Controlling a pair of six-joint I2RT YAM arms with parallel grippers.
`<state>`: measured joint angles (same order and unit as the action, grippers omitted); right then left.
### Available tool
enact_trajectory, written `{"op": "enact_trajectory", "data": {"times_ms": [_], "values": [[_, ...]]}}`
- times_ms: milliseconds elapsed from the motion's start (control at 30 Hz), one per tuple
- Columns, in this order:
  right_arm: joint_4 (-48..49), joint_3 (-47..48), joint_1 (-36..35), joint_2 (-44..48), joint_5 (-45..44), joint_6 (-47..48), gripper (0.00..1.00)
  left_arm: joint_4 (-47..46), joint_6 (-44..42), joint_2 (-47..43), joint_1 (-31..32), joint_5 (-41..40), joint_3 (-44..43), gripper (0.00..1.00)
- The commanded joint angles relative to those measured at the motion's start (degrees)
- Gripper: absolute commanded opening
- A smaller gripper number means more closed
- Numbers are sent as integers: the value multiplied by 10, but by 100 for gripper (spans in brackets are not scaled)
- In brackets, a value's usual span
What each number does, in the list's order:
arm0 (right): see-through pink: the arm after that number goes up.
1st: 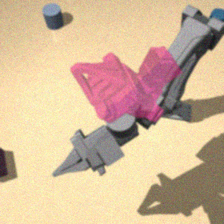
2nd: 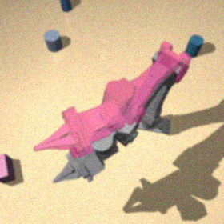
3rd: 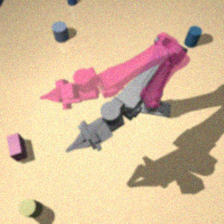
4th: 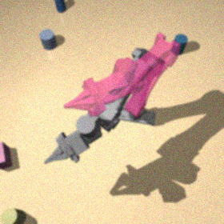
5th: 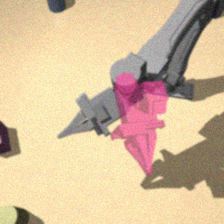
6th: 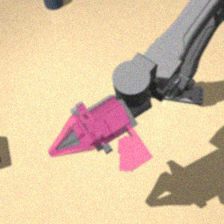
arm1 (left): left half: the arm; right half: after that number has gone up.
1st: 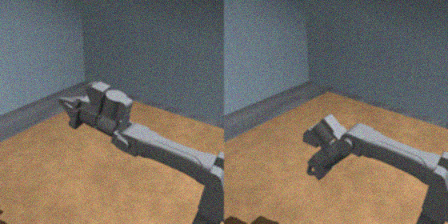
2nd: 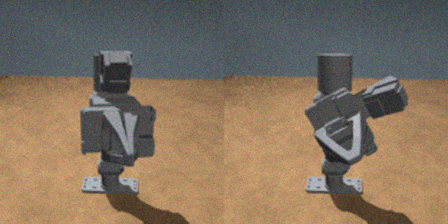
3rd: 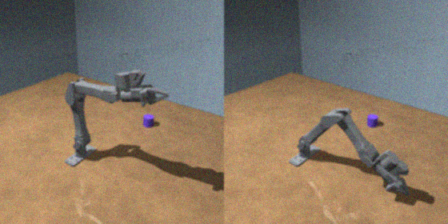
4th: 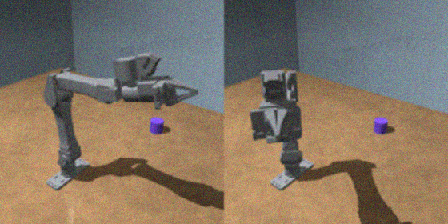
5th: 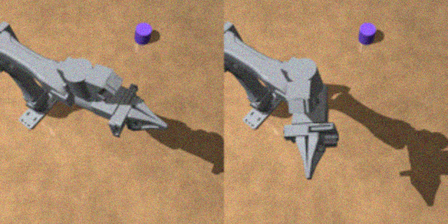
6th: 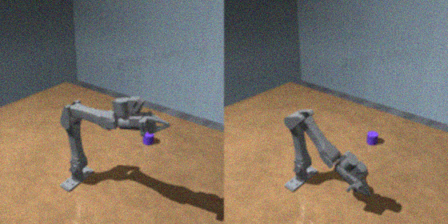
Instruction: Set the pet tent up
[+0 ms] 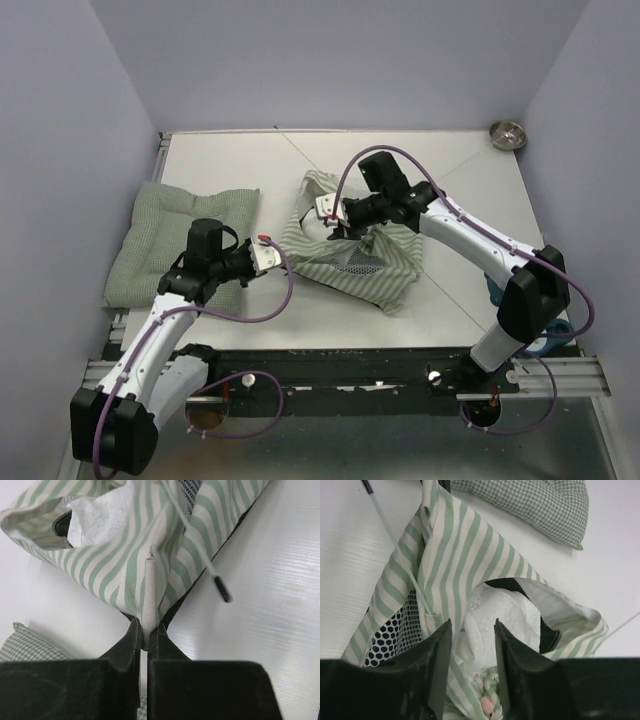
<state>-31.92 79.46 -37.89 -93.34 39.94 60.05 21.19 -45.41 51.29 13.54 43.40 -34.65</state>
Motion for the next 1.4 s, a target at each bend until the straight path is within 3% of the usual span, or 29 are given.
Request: {"op": "enact_trajectory", "data": {"times_ms": [0, 167, 267, 400, 633, 833, 1300, 1367], "values": [[-44, 48, -13, -31, 15, -19, 52, 19, -21, -37, -7, -4, 10, 0], [-76, 107, -26, -47, 64, -32, 56, 21, -20, -49, -7, -6, 14, 0], [-137, 122, -31, -44, 112, 33, 56, 21, -17, -48, -7, -3, 13, 0], [-157, 73, -48, -5, 132, 116, 52, 29, -13, -48, -7, -5, 6, 0], [4, -68, -100, 48, 113, 112, 46, 18, 10, -66, -7, -11, 20, 0], [127, -72, -132, 19, 74, 24, 43, 25, 14, -72, -7, -15, 19, 0], [143, -72, -138, -34, 40, 61, 36, 40, 10, -86, -6, -20, 19, 0], [144, -70, -138, -39, 34, 60, 25, 46, 8, -87, -7, -22, 19, 0]]}}
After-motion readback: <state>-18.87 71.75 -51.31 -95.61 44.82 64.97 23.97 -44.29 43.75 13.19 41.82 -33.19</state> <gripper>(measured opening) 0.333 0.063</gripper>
